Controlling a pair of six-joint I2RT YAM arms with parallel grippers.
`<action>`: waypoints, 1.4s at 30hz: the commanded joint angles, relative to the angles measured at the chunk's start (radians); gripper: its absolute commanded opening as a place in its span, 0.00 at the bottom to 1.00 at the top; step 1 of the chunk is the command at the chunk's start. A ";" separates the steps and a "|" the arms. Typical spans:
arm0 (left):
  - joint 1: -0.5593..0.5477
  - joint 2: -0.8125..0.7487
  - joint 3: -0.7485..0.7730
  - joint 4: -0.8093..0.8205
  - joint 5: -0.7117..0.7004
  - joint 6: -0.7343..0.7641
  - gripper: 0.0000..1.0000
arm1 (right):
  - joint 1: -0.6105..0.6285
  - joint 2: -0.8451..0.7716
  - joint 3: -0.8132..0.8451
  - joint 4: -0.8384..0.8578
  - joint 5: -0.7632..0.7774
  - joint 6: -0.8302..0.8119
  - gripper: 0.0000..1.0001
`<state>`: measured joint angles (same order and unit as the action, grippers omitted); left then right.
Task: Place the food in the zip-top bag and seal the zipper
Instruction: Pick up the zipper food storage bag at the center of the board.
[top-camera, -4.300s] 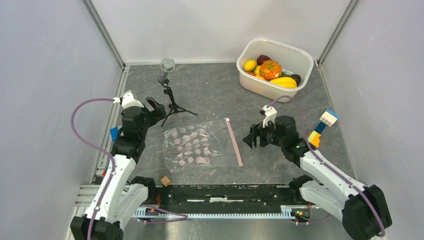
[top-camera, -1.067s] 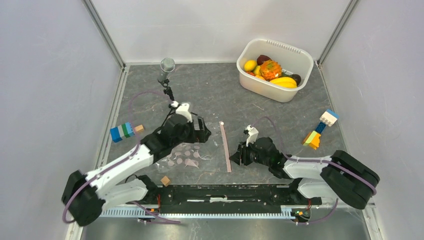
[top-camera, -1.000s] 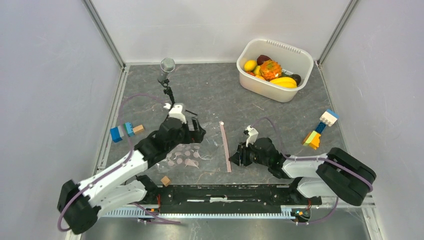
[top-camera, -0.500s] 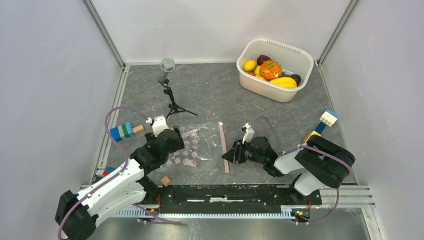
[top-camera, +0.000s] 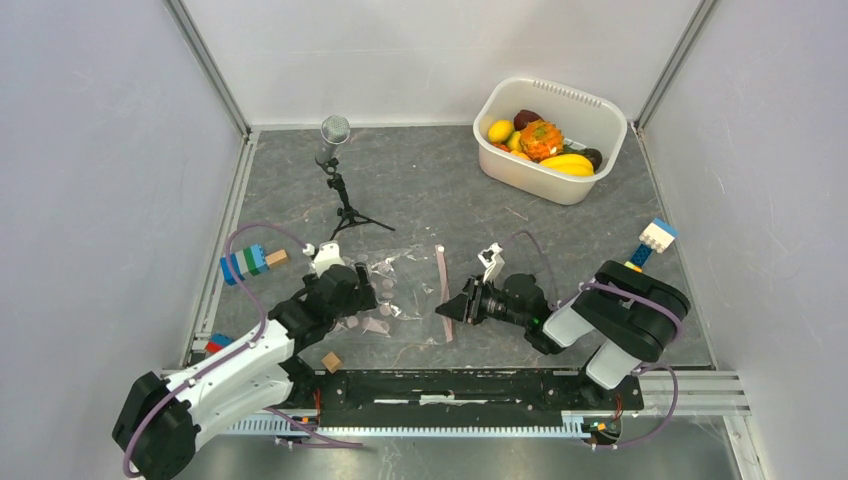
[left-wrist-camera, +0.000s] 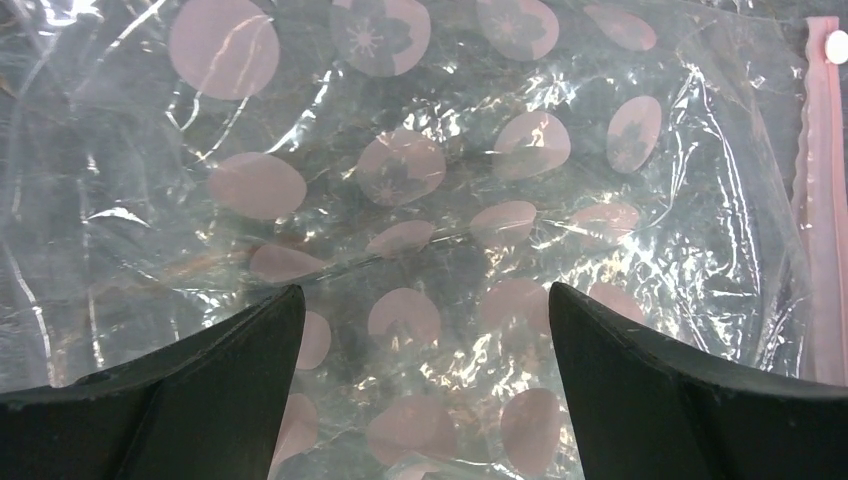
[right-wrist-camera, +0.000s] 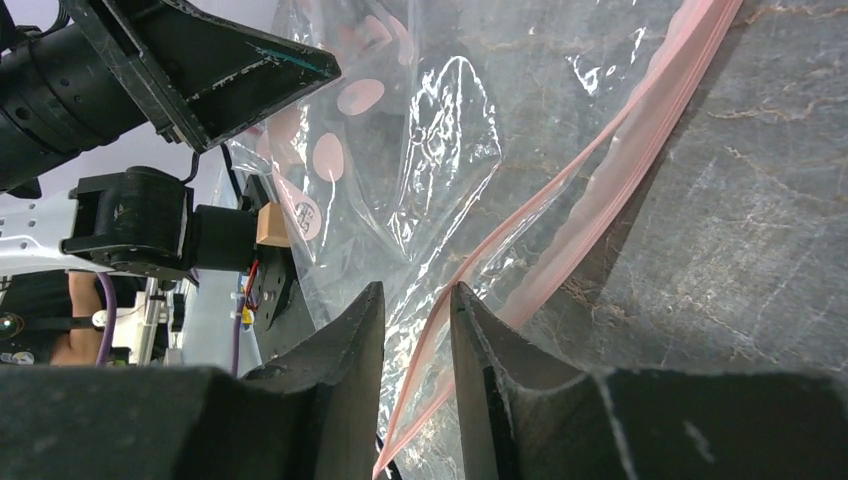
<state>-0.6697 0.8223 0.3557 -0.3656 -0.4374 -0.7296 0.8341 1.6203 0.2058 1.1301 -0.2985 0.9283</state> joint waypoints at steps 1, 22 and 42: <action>0.002 0.016 -0.016 0.096 0.047 -0.039 0.96 | 0.000 0.039 0.018 0.081 -0.008 0.046 0.36; 0.002 -0.010 0.234 0.114 0.319 0.159 0.91 | 0.005 -0.461 -0.060 -0.172 0.072 -0.352 0.00; -0.258 0.379 0.828 -0.121 0.344 0.209 0.80 | 0.077 -0.725 0.226 -0.762 0.222 -0.735 0.00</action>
<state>-0.8429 1.1500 1.0344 -0.3721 0.0525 -0.5709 0.8703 0.8989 0.3611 0.4137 -0.1516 0.2642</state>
